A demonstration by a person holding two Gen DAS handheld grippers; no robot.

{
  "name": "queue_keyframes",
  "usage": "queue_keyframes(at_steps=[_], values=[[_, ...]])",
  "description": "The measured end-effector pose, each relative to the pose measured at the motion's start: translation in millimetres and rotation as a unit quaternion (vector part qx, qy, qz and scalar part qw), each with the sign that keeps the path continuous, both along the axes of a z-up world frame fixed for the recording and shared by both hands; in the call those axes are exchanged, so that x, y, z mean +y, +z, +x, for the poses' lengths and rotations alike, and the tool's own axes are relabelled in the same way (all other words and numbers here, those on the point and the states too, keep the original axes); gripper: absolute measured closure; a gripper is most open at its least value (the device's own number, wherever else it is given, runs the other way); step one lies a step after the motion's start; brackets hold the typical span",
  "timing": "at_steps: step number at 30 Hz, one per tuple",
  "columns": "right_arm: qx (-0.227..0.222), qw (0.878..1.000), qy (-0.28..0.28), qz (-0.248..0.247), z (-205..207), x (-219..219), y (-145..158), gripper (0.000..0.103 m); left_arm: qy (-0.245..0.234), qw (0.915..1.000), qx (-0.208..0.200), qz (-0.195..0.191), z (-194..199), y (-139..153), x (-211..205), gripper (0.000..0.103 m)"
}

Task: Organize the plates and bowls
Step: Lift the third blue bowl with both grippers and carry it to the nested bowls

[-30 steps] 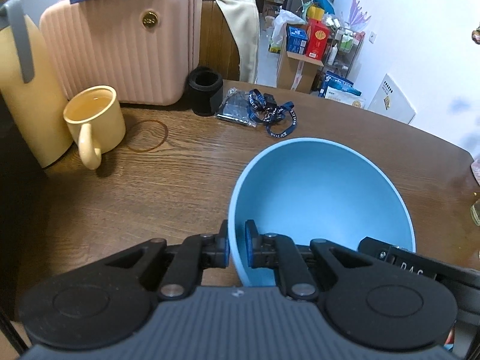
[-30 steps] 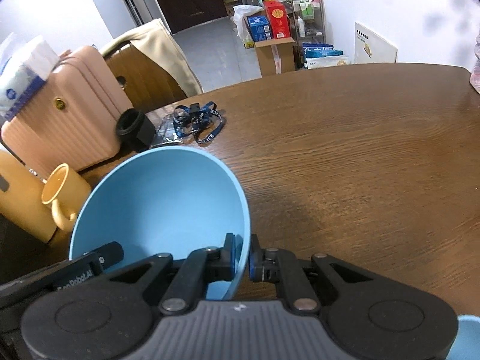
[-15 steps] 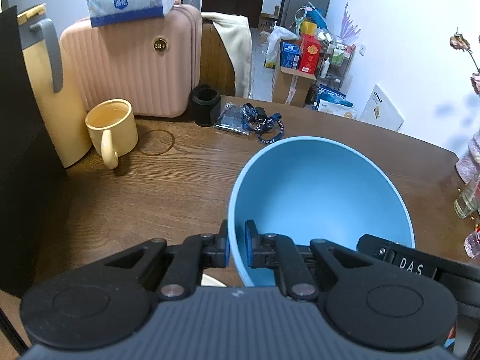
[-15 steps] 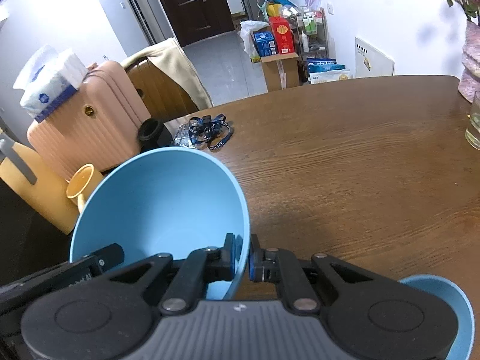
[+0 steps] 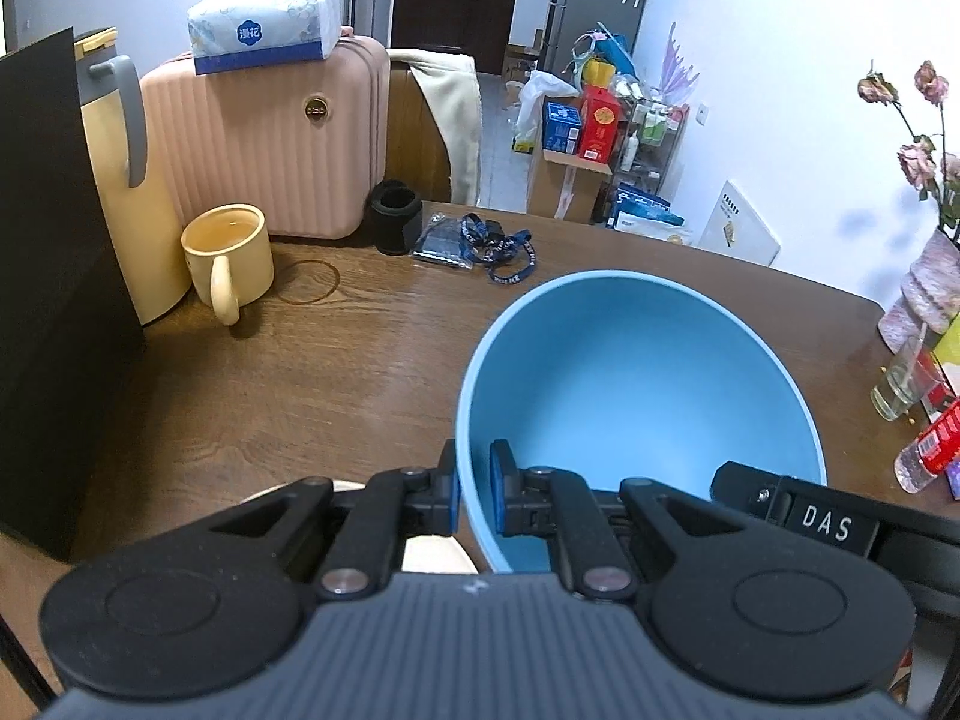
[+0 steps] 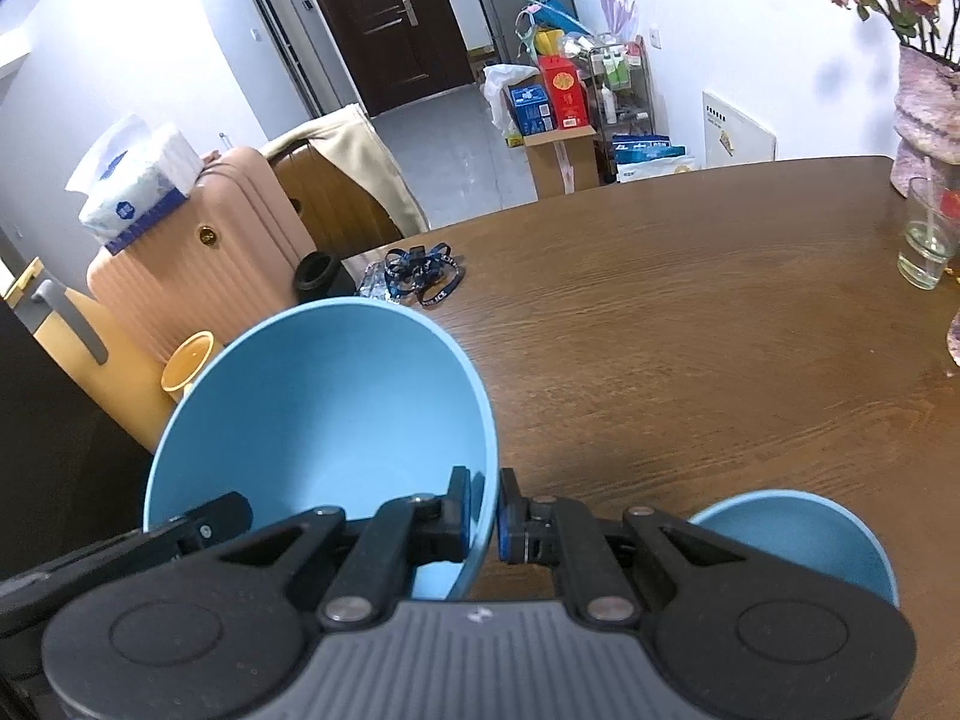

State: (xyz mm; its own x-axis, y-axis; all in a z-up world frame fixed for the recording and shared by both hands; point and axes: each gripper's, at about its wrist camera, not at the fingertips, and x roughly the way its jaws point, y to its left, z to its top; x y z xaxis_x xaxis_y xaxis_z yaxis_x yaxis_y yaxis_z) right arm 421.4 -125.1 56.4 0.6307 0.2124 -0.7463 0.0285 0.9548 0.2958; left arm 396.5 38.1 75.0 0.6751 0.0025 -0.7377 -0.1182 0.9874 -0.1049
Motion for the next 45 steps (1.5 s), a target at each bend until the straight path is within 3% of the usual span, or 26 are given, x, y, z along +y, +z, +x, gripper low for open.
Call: queue_keyframes(at_steps=[24,45], values=[[-0.028,0.999,-0.044,0.011,-78.4,-79.3,15.2,0.095,-0.053,0.9983,-0.022,0.01,-61.9,14.1,-79.9,0.092],[-0.005,0.996,-0.084,0.012,-95.2,-148.7,-22.5,0.095,-0.103,0.9944,0.006,0.023,-63.1,-24.7,-149.2,0.092]])
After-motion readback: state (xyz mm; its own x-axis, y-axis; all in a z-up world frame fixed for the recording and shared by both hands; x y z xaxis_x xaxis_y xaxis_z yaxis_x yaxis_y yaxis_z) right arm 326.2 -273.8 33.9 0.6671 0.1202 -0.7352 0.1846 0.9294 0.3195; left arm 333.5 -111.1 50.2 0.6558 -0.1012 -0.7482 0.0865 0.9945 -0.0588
